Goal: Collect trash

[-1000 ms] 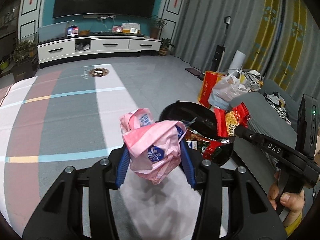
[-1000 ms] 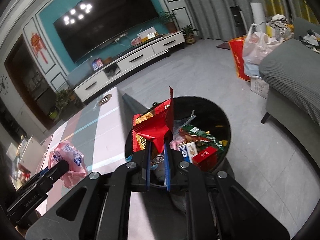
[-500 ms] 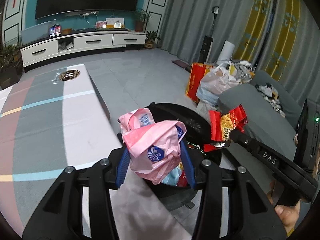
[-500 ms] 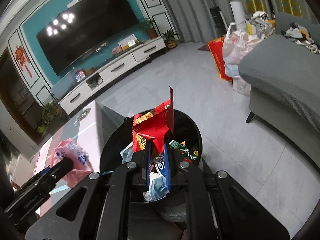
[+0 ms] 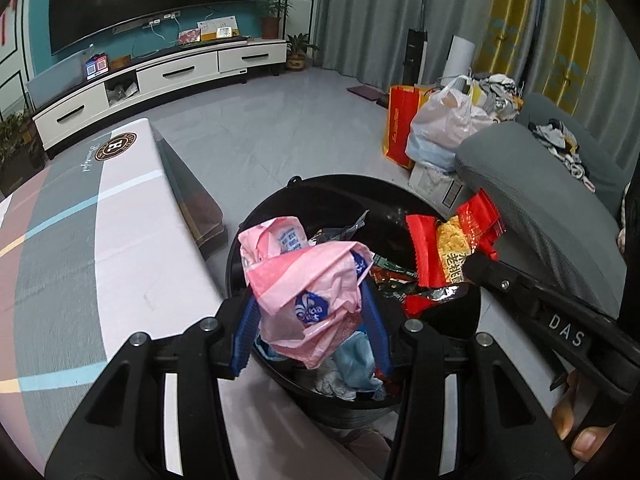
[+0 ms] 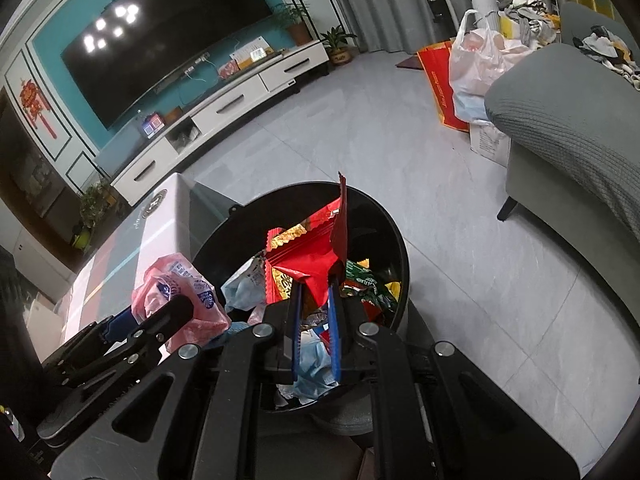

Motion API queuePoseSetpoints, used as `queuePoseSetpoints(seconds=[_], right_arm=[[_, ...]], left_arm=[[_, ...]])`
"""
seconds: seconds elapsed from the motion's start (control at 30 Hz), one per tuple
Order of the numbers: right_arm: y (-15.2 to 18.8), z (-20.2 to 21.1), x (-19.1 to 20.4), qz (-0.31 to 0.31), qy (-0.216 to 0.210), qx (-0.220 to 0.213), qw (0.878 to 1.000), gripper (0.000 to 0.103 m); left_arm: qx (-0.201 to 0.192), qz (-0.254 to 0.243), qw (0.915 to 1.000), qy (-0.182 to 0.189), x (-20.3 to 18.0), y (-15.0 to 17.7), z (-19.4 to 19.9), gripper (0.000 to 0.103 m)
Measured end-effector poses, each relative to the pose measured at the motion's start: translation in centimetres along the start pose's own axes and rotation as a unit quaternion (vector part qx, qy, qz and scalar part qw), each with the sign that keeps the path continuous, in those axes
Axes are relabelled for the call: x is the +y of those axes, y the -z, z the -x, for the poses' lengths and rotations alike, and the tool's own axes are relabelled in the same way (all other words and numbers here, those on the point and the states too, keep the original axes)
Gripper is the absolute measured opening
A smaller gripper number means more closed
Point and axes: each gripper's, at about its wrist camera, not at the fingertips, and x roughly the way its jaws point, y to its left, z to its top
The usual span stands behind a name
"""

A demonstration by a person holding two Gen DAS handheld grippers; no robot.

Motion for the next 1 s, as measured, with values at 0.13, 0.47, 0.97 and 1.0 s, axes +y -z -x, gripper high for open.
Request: queuePoseSetpoints(seconds=[0.13, 0.47, 0.97, 1.0], right_arm=[[-0.1, -0.5, 0.4, 0.010, 0.008, 0.006, 1.000, 0.012], [0.1, -1.9, 1.7, 0.035, 0.040, 0.023, 0.998, 0.013], [0.2, -0.7, 1.7, 0.025, 0.047, 0.014, 0.998, 0.044], [0.1, -0.2, 1.6, 0.019, 0.045, 0.008, 0.999, 0.051]], left_arm=[[0.009, -0.005, 0.9999, -0.005, -0.2, -0.1, -0.6, 0.049], [0.037, -0.020, 0.9989, -0.018, -0.4, -0.2, -2.0, 0.050], [0.037, -0.024, 0.9988, -0.019, 0.0, -0.5, -0.9, 0.077], [0.032, -0.024, 0.9989, -0.024, 0.1, -0.6, -0.3, 0.081]])
